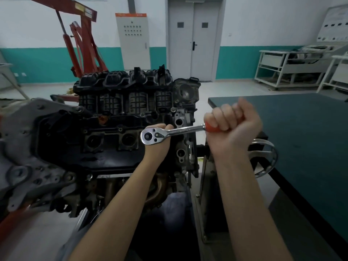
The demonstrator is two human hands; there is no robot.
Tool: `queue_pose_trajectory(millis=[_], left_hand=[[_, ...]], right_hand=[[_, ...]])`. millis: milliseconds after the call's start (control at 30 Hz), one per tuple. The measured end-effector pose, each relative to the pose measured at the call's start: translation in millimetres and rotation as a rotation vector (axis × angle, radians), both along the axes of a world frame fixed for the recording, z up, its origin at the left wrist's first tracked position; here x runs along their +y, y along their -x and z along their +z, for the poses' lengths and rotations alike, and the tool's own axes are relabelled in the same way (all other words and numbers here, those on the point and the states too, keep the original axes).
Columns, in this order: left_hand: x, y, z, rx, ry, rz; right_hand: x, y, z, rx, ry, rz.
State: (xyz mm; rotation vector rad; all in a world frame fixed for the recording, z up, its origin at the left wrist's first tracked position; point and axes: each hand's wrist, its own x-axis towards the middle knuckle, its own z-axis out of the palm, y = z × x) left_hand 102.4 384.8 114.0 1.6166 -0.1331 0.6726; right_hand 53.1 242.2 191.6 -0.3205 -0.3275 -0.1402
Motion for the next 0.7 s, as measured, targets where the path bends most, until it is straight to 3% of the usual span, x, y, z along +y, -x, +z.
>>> queue_pose_trajectory(millis=[200,300,500,700], left_hand=[[-0.7,-2.4,-3.6,0.085,-0.036,0.028],[-1.7,-0.1,-4.0,0.126,0.039,0.069],[-2.6,7.3,2.6,-0.070,-0.010,0.017],[-5.9,2.8,-0.3,-0.017,-0.057,0.030]], right_hand=[[3.5,-34.0,49.8,0.024,0.227,0.196],[3.5,-16.9,30.2,0.035,0.125,0.086],[17.3,36.1,-36.6,-0.024,-0.158,-0.158],[-0.8,1.8,2.4,0.023,-0.006,-0.020]])
